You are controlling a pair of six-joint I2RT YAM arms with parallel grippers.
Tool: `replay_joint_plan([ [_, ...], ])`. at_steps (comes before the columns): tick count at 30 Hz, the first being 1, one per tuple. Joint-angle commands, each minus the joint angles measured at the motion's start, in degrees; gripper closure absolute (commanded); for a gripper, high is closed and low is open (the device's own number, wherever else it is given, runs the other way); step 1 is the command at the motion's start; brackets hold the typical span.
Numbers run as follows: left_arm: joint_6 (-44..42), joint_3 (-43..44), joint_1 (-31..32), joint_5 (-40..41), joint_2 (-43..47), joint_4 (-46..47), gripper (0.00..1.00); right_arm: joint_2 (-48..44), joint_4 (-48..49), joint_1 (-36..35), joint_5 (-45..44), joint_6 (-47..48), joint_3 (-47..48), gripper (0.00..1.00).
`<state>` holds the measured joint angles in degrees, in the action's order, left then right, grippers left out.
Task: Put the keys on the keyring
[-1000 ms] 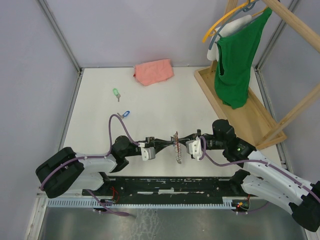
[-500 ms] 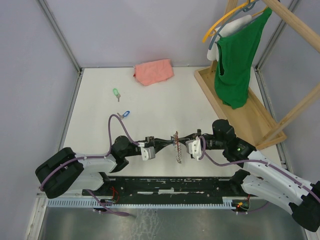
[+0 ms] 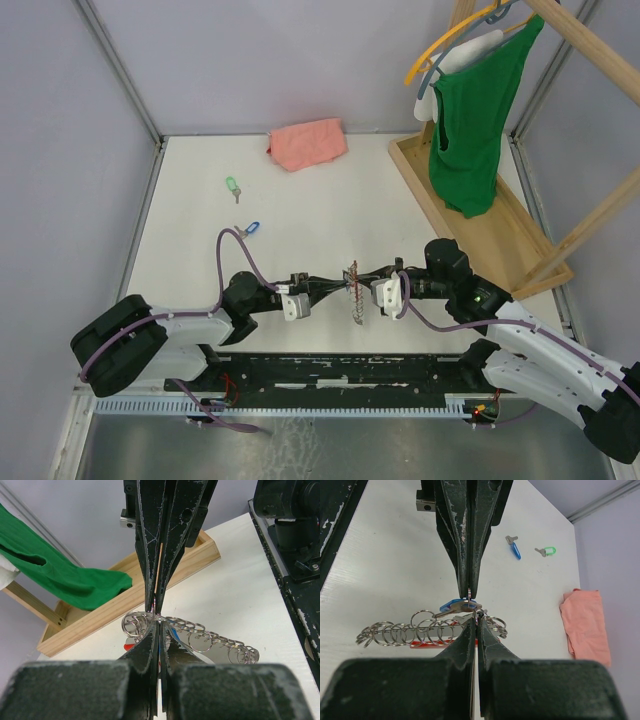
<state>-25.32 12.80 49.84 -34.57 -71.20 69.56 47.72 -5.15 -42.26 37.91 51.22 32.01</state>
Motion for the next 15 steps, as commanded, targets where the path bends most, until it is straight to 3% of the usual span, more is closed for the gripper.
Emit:
replay_joint_plan([
  [1, -1.48, 0.82, -0.32, 0.67, 0.56, 3.30, 0.97, -0.79, 3.17, 0.14, 0.99, -0.42, 2.44, 1.00],
  [15, -1.64, 0.84, -0.29, 1.17, 0.36, 3.24, 0.97, -0.51, 2.25, 0.12, 2.42, -0.34, 2.88, 0.99],
])
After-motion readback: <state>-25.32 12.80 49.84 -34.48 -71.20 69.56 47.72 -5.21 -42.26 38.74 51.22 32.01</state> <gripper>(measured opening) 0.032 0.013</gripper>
